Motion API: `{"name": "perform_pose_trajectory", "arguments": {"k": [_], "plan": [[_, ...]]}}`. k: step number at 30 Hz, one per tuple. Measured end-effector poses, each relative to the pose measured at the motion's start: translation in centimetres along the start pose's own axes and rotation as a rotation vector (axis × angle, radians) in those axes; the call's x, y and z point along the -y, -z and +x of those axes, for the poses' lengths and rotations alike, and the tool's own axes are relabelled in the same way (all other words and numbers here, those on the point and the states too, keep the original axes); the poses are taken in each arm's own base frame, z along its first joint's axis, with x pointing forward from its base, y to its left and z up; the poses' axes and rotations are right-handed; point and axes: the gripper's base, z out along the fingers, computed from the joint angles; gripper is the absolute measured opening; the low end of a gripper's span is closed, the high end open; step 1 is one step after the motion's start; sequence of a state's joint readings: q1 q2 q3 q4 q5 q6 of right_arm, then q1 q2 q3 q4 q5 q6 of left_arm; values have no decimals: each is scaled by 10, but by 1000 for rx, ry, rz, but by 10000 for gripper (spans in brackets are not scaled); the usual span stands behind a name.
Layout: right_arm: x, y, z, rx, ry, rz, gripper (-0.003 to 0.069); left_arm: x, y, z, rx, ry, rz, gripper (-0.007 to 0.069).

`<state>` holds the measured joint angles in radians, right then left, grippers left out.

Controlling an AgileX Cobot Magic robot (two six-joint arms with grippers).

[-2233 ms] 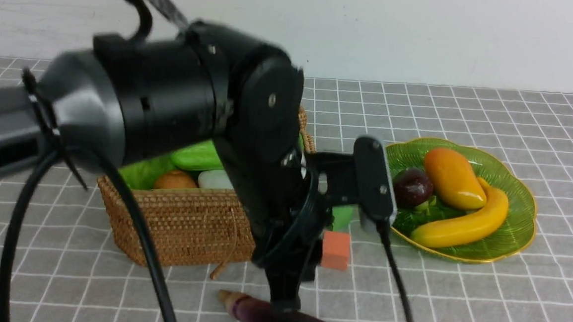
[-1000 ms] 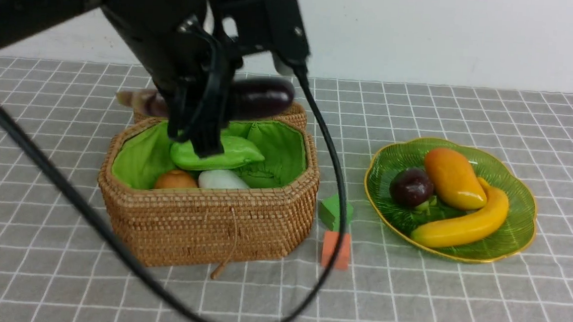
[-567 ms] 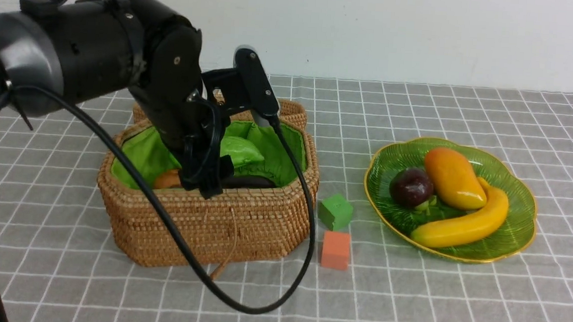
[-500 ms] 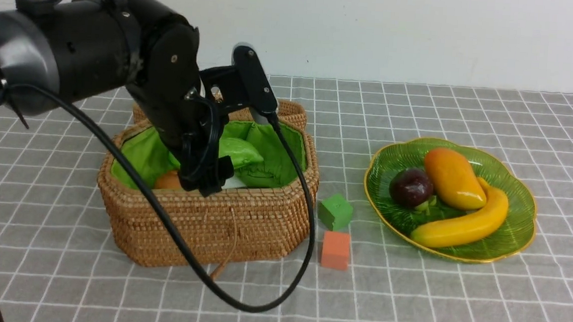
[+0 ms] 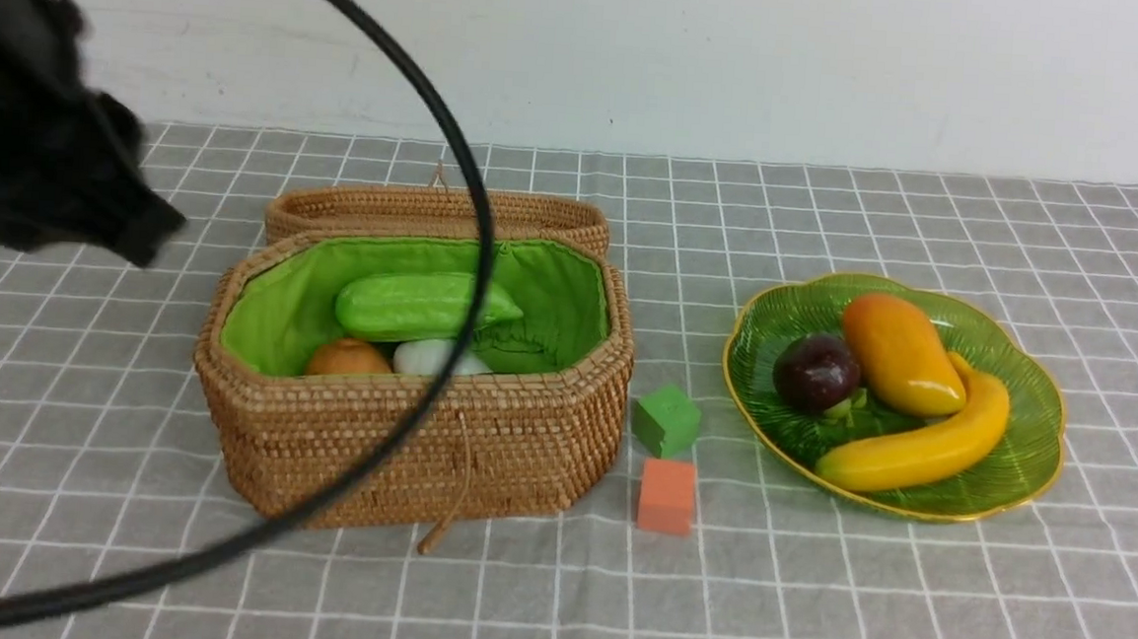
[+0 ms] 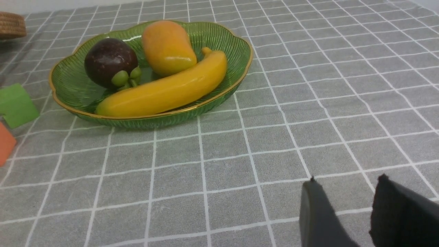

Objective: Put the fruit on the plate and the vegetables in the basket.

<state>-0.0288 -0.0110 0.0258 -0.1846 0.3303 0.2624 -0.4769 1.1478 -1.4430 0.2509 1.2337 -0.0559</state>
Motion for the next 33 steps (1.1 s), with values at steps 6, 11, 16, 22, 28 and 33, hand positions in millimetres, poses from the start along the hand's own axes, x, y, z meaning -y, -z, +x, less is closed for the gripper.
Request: {"name": "perform_pose_trajectory", "arguments": {"k": [6,11,16,22,28,33], "plan": [[0,0,0,0,0,0,242,-21,83,66,229,398,4,-13],[0,0,0,0,0,0,242,-24,109,178,441,590,67,-13],[0,0,0,0,0,0,242,-16,81,237,584,704,113,-13],[0,0,0,0,0,0,242,-7,53,238,645,678,150,-13],[0,0,0,0,0,0,242,-8,56,234,710,658,145,-13],[0,0,0,0,0,0,242,-8,56,234,710,657,141,-13]]}}
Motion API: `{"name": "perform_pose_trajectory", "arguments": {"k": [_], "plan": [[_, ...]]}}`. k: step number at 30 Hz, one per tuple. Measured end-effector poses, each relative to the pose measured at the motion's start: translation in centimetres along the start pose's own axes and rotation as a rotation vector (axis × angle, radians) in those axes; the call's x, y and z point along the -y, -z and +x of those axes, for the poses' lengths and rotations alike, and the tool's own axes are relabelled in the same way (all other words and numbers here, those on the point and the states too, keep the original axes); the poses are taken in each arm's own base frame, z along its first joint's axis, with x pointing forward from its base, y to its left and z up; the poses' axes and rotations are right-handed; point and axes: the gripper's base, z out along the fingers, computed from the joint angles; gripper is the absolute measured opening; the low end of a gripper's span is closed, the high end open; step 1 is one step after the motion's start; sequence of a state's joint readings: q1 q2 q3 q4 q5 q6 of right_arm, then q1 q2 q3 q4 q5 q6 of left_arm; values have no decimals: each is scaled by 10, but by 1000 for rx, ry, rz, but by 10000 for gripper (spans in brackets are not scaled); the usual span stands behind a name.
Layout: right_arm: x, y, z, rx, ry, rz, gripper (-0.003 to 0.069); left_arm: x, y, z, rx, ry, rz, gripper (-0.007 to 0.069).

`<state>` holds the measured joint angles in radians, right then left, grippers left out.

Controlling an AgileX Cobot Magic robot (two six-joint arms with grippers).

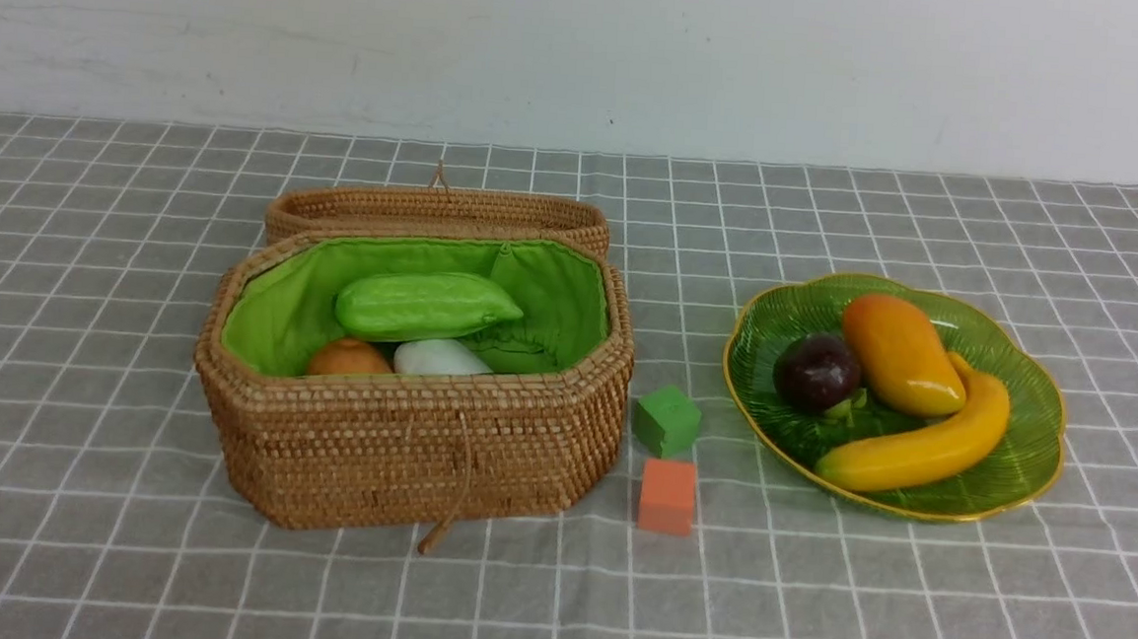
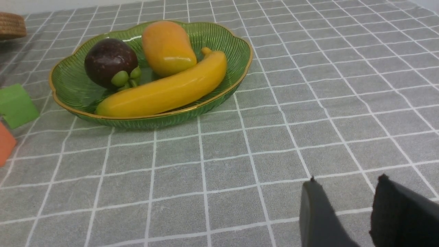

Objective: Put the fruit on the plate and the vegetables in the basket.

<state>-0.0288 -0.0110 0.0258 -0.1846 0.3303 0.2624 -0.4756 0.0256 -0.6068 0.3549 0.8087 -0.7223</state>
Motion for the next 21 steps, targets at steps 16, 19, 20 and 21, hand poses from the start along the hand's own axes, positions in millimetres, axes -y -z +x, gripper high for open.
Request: {"name": "perform_pose_trajectory", "arguments": {"k": [16,19,20,21], "plan": [[0,0,0,0,0,0,242,-4,-18,19,-92,-21,-44,-13],[0,0,0,0,0,0,242,-5,-29,28,-162,-32,-75,-11],[0,0,0,0,0,0,242,-5,-32,29,-183,-34,-85,-10],[0,0,0,0,0,0,242,-4,-36,30,-204,-38,-96,-9]]}}
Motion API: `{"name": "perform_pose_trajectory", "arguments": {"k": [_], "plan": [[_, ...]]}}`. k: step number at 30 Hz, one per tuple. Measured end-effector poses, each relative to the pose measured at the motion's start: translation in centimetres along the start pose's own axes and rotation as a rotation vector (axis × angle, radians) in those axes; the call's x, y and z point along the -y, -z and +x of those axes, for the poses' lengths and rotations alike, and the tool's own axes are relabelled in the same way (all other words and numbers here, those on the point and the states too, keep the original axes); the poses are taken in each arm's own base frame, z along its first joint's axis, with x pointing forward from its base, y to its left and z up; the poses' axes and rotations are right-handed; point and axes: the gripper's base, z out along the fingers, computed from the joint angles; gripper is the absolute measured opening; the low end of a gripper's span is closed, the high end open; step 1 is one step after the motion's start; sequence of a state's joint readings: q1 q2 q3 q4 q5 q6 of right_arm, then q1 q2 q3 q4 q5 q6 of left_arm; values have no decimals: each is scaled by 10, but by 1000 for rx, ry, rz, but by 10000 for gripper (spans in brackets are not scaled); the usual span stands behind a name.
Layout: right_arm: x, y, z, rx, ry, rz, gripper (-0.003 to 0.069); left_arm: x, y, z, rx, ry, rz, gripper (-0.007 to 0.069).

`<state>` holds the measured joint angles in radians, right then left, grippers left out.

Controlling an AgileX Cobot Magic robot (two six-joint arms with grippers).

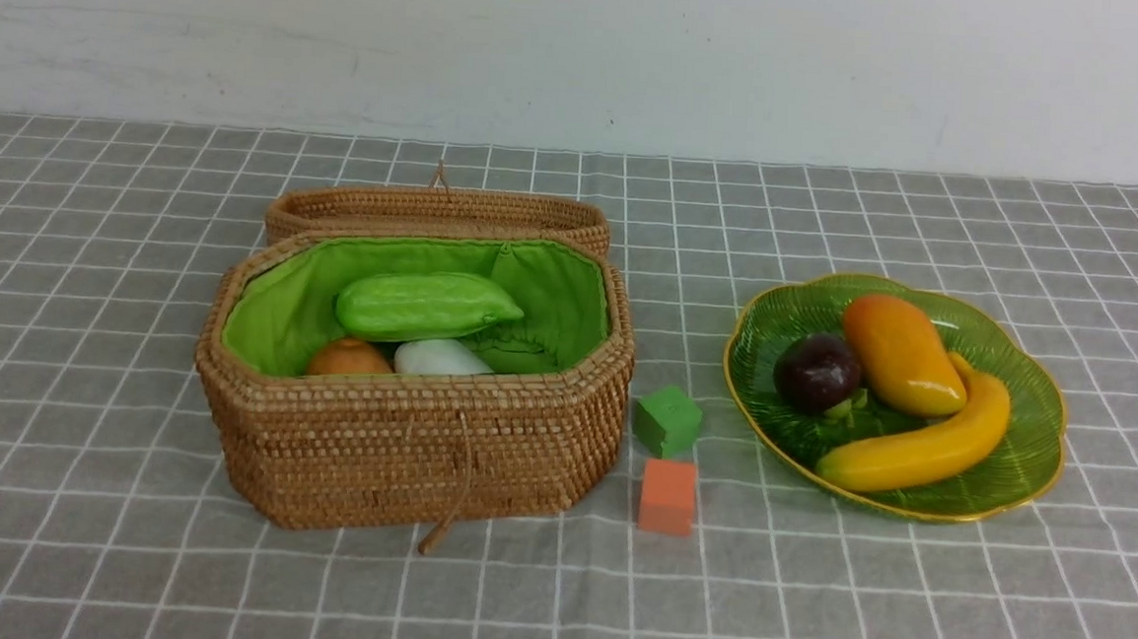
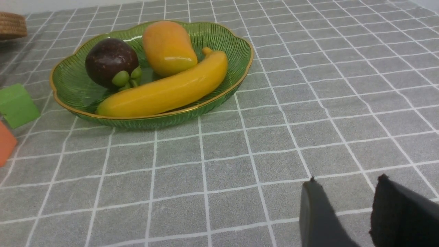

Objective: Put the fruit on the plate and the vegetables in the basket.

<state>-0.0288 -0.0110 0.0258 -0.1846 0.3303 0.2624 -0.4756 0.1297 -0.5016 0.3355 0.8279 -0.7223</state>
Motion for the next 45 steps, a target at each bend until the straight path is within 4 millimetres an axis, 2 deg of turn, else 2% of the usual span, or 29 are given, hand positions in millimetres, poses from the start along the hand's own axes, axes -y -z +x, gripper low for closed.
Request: {"name": "perform_pose_trajectory", "arguments": {"k": [4,10,13,16,18,20,23,24,26,27,33,45], "plan": [[0,0,0,0,0,0,242,0,-3,2,-27,2,-9,-6],[0,0,0,0,0,0,242,-2,5,4,16,38,-17,-2],[0,0,0,0,0,0,242,-7,11,13,94,108,-91,-1],[0,0,0,0,0,0,242,-12,8,22,149,130,-136,1],[0,0,0,0,0,0,242,-15,-2,30,188,134,-158,4],[0,0,0,0,0,0,242,-22,-21,47,203,138,-178,7],[0,0,0,0,0,0,242,-32,-42,74,144,174,-191,7],[0,0,0,0,0,0,242,-33,-43,76,137,177,-191,7],[0,0,0,0,0,0,242,-44,-58,105,49,211,-216,7],[0,0,0,0,0,0,242,-45,-60,109,37,224,-218,8],[0,0,0,0,0,0,242,-44,-62,107,100,213,-179,16],[0,0,0,0,0,0,242,-45,-63,107,102,209,-180,27]]}}
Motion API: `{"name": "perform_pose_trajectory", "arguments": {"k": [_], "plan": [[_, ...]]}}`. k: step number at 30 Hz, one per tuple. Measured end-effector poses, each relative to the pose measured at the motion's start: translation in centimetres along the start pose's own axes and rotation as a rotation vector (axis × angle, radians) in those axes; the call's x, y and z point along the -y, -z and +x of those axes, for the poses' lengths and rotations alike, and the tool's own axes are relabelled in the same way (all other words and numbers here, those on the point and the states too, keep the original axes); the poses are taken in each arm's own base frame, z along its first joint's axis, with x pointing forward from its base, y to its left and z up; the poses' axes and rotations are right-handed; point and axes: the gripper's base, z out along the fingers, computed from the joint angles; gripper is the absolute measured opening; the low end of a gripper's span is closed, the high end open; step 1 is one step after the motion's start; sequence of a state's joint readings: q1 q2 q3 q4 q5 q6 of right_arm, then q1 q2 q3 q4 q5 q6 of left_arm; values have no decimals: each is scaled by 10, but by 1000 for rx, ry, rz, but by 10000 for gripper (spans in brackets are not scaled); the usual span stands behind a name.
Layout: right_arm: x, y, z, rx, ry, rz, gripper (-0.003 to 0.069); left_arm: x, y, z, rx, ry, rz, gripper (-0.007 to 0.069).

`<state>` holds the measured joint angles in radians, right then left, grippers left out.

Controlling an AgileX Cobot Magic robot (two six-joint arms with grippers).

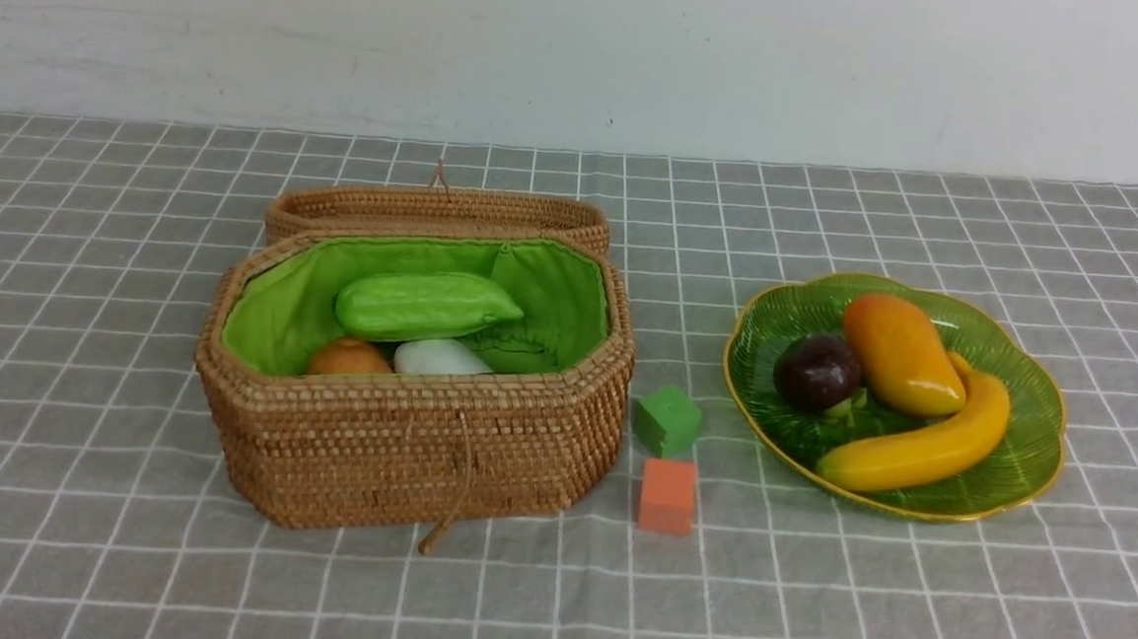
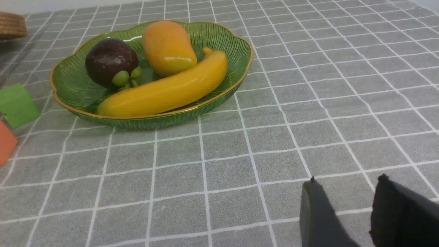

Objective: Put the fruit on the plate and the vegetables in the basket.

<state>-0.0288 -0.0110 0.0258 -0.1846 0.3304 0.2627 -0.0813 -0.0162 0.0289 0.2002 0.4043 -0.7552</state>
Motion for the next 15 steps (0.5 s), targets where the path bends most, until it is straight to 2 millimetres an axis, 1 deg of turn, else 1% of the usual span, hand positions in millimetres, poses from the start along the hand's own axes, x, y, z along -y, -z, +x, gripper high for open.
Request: {"name": "perform_pose_trajectory", "arguments": {"k": [12,15], "plan": [[0,0,0,0,-1,0,242,2,0,-2,21,3,21,39],[0,0,0,0,-1,0,242,2,0,-3,35,-56,16,39]]}}
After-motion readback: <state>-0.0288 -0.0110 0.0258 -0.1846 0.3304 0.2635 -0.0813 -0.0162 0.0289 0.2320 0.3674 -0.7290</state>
